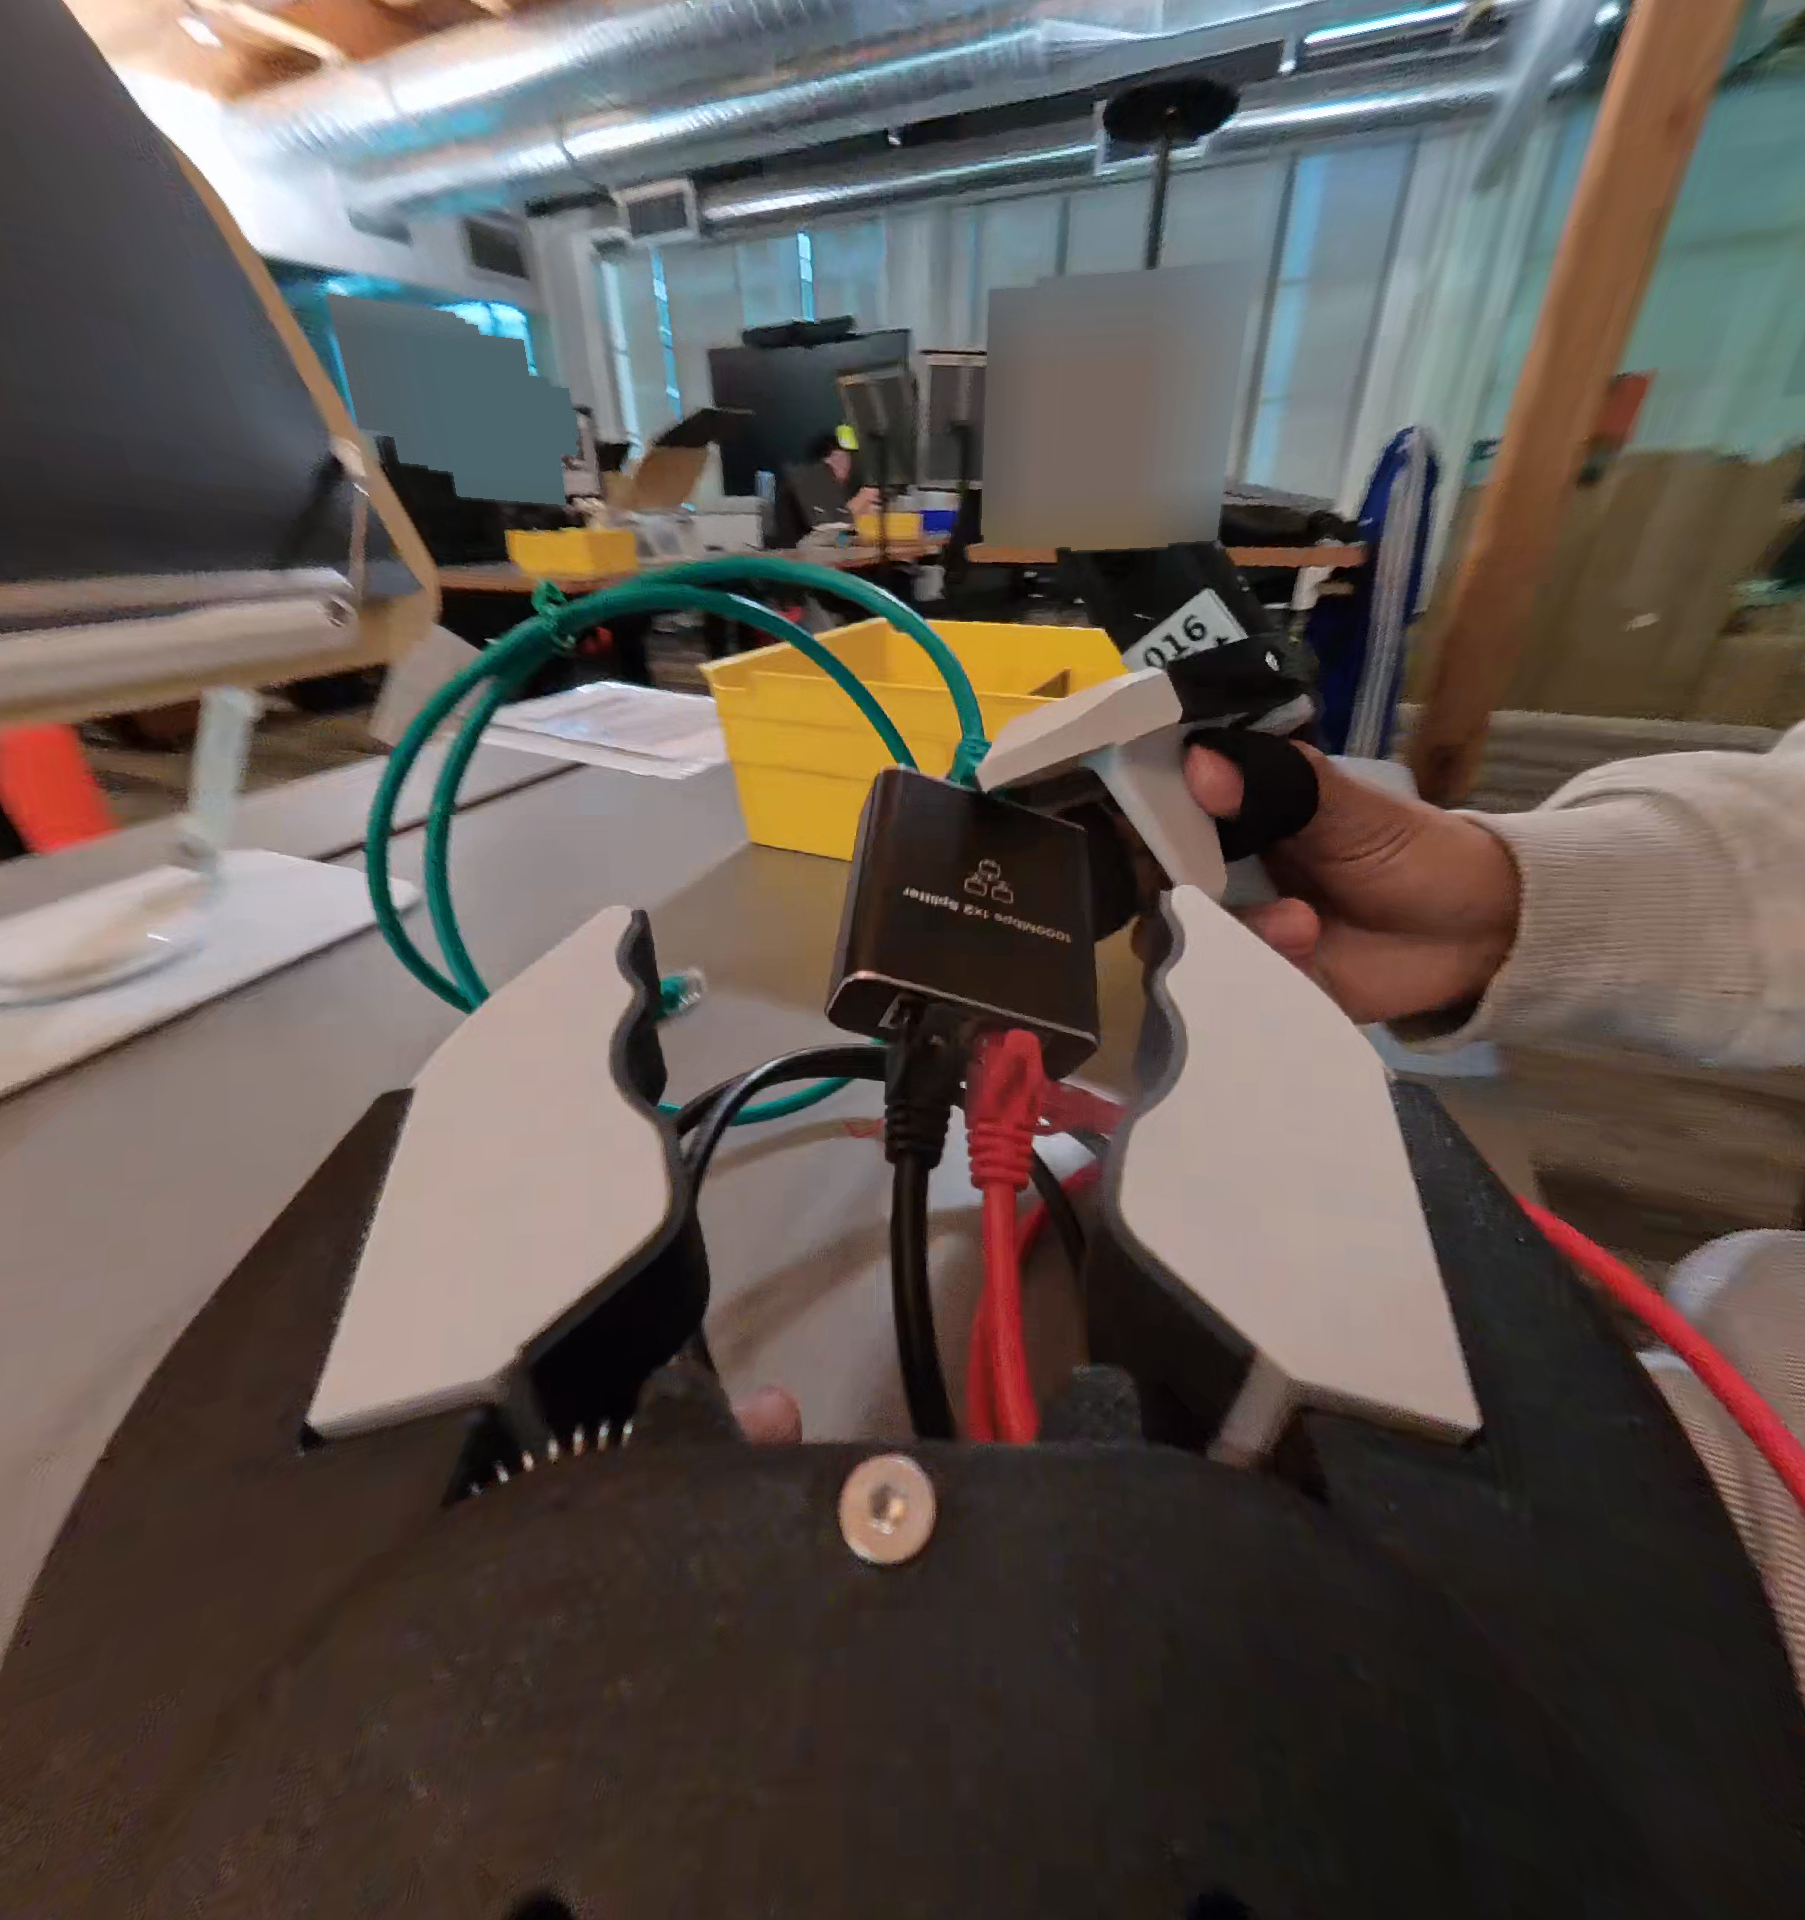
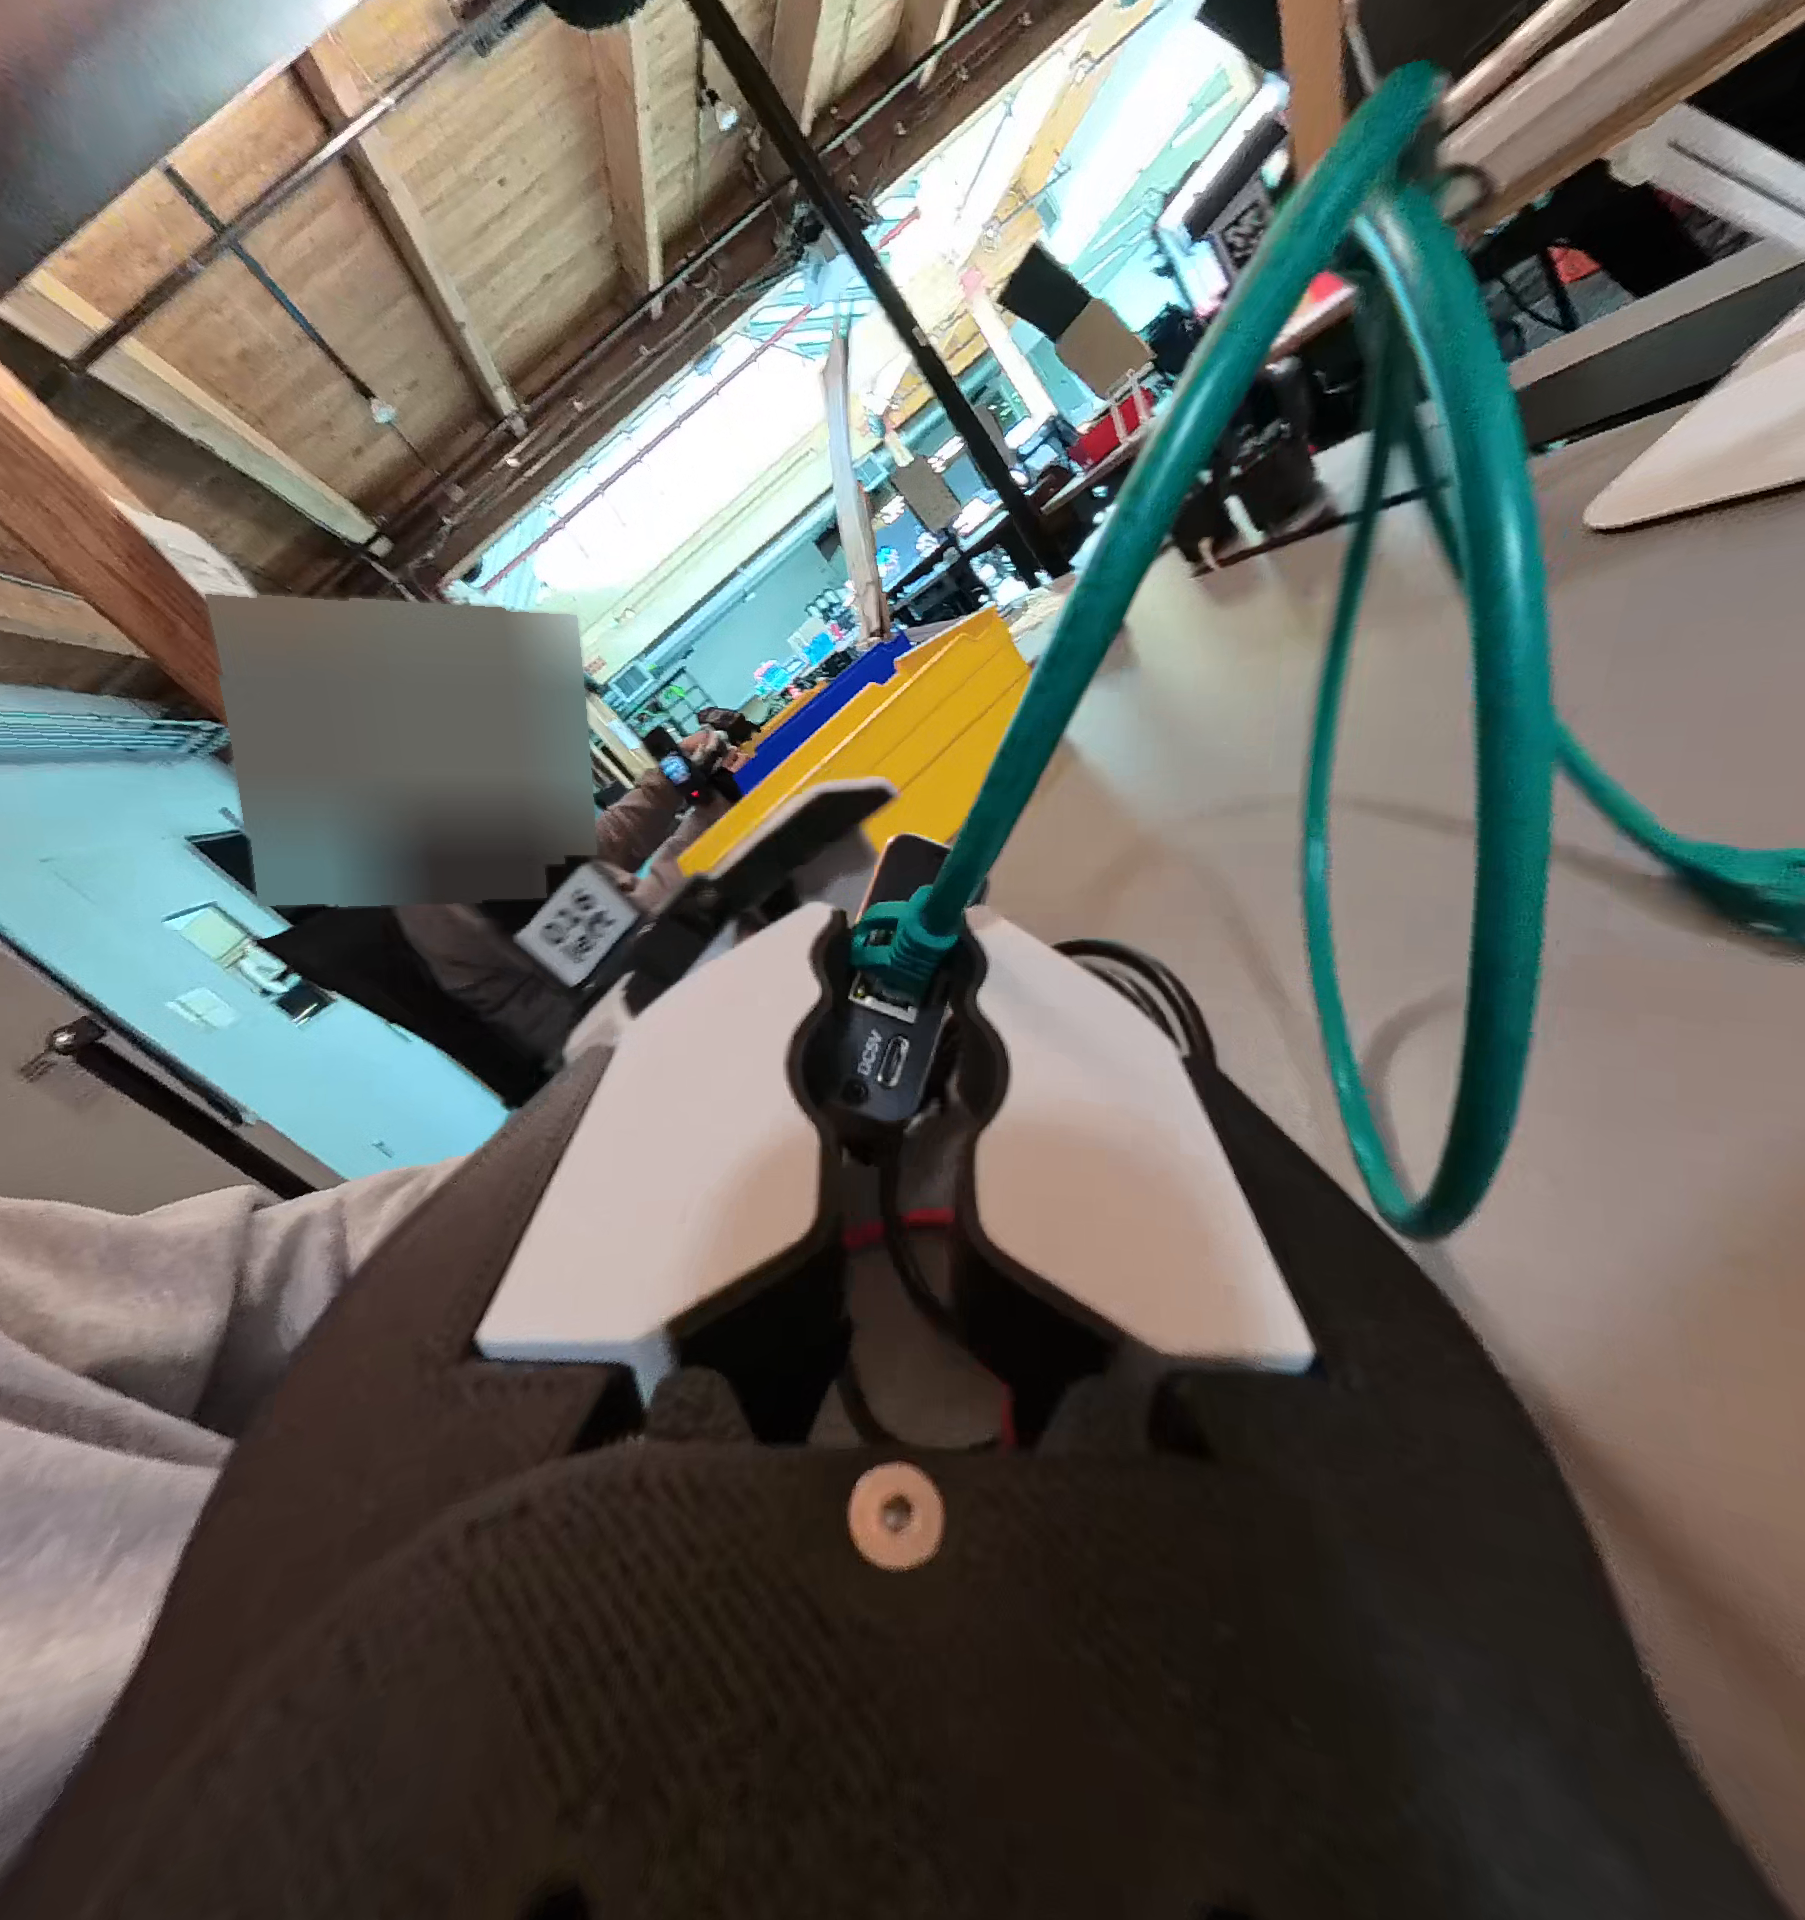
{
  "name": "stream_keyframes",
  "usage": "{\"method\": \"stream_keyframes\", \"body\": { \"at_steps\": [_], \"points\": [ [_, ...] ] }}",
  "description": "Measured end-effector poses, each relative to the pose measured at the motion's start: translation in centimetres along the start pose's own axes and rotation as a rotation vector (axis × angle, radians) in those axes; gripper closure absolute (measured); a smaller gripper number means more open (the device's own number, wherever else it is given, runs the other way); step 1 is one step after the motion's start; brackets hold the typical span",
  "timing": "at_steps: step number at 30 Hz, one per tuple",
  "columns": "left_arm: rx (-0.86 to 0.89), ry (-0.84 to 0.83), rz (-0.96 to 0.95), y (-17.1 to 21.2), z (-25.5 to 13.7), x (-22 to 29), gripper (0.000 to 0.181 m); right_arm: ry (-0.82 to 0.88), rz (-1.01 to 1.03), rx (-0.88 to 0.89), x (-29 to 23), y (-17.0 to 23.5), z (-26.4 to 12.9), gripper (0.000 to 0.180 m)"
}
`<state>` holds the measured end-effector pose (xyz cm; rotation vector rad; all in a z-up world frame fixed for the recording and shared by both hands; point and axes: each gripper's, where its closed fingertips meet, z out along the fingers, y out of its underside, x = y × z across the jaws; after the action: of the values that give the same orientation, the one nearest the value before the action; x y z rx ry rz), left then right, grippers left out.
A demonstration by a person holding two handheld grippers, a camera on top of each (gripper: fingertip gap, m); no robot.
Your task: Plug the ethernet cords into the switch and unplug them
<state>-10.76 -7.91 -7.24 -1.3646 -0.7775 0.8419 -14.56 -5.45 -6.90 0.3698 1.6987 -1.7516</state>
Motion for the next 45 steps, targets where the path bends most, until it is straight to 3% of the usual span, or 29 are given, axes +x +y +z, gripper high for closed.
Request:
{"method": "stream_keyframes", "body": {
  "at_steps": [1, 6, 13, 20, 26, 32, 38, 40, 45],
  "points": [
    [-0.005, 0.03, -0.026, 0.1, 0.1, 0.1, 0.091, -0.024, -0.015, -0.009, -0.6, 0.1, 0.2, 0.162],
    [-0.016, 0.173, -0.063, 0.2, -0.1, 1.4, 0.127, -0.072, -0.171, -0.068, -2.8, 1.0, 0.8, 0.161],
    [-0.097, 0.422, -0.389, 0.8, -0.2, 3.2, 0.135, -0.099, -0.286, -0.022, -4.2, 0.7, 0.8, 0.161],
    [-0.038, 0.564, -0.714, 0.2, -0.7, 3.4, 0.149, -0.087, -0.381, 0.001, -4.7, 0.7, 1.0, 0.16],
    [0.042, 0.475, -0.724, 0.0, -0.8, 1.8, 0.154, 0.018, -0.354, -0.003, -2.8, 0.4, 0.9, 0.153],
    [0.045, 0.362, -0.611, 0.0, -0.7, 1.1, 0.155, 0.138, -0.35, -0.003, -1.0, -0.2, 0.2, 0.139],
    [0.004, 0.289, -0.491, 0.4, -0.4, 1.1, 0.155, 0.09, -0.201, -0.05, -0.7, 0.5, -0.1, 0.148],
    [-0.007, 0.28, -0.476, 0.5, -0.4, 1.2, 0.155, 0.083, -0.2, -0.072, -0.8, 0.7, -0.1, 0.157],
    [-0.018, 0.277, -0.473, 0.6, -0.3, 1.2, 0.155, 0.086, -0.201, -0.096, -0.5, 1.0, -0.2, 0.157]
  ]
}}
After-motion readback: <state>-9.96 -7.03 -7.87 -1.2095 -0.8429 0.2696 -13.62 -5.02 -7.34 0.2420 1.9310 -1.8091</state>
